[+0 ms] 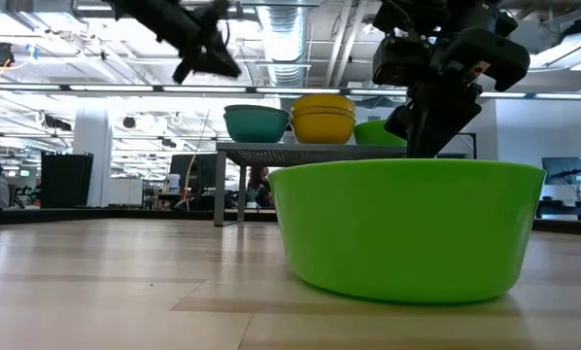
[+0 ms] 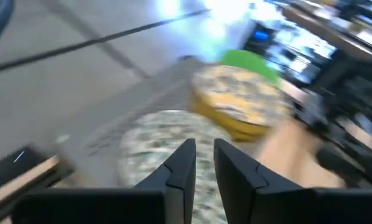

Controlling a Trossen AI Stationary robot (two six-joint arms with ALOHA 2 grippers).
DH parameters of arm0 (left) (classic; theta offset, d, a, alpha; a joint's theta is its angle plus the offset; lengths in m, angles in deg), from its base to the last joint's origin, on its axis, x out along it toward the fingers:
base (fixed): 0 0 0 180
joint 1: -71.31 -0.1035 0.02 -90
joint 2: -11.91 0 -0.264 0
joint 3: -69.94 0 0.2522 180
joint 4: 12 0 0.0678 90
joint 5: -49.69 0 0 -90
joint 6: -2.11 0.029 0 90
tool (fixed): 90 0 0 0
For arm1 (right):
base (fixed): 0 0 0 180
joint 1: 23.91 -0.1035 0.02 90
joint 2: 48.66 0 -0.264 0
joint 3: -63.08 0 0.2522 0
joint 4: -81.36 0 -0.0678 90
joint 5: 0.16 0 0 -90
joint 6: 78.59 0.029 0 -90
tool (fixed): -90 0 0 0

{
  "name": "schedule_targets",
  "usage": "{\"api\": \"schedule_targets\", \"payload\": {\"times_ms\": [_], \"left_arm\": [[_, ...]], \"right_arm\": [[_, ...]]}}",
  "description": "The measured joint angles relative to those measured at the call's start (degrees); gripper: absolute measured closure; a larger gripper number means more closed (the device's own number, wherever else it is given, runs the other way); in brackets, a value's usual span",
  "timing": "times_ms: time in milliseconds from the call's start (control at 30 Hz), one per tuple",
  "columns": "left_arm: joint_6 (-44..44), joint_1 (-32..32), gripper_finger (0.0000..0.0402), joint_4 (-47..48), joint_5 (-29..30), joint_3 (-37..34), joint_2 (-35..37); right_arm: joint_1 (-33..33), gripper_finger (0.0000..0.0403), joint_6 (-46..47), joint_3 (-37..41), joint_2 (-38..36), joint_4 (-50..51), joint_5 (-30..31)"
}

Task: Pick & Place Mini bowls
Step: Stack the blue patterned bowl on the blue patterned bowl on the shelf

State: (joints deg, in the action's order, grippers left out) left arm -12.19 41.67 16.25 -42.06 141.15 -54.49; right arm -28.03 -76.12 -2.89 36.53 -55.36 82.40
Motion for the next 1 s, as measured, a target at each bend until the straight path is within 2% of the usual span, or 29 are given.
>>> {"api": "schedule_targets", "payload": {"times_ms": [133, 267, 400, 533, 667, 833, 1000], "left_arm": [[7.7, 5.2, 0.0350, 0.0, -6.9, -0.8, 3.5], [9.4, 11.7, 0.0358, 0.0, -9.6, -3.5, 5.5], [9.4, 18.3, 0.0364, 0.0, -9.7, -7.4, 6.5], [9.9, 23.5, 0.0367, -0.3, -9.0, -10.9, 6.8], [14.1, 26.4, 0.0365, -0.5, -8.4, -13.7, 6.8], [15.7, 27.0, 0.0349, -0.6, -4.1, -15.5, 6.8], [15.6, 27.0, 0.0327, -0.9, -1.4, -16.1, 6.8]], "right_arm": [[0.0, 0.0349, 0.0, 0.0, 0.0, -1.9, 0.3], [0.0, 0.0349, -4.0, 0.0, 0.0, -4.5, 0.2], [0.0, 0.0349, -11.6, 0.0, 0.0, -6.6, 0.2], [0.0, 0.0349, -10.3, 0.0, 0.0, -9.6, -0.1], [-0.2, 0.0348, -9.8, 0.0, 0.0, -8.5, -0.6], [-0.8, 0.0329, -3.2, -1.4, 0.0, -3.7, -5.8], [-3.4, 0.0289, 3.8, -4.3, 0.0, 5.4, -7.8]]}}
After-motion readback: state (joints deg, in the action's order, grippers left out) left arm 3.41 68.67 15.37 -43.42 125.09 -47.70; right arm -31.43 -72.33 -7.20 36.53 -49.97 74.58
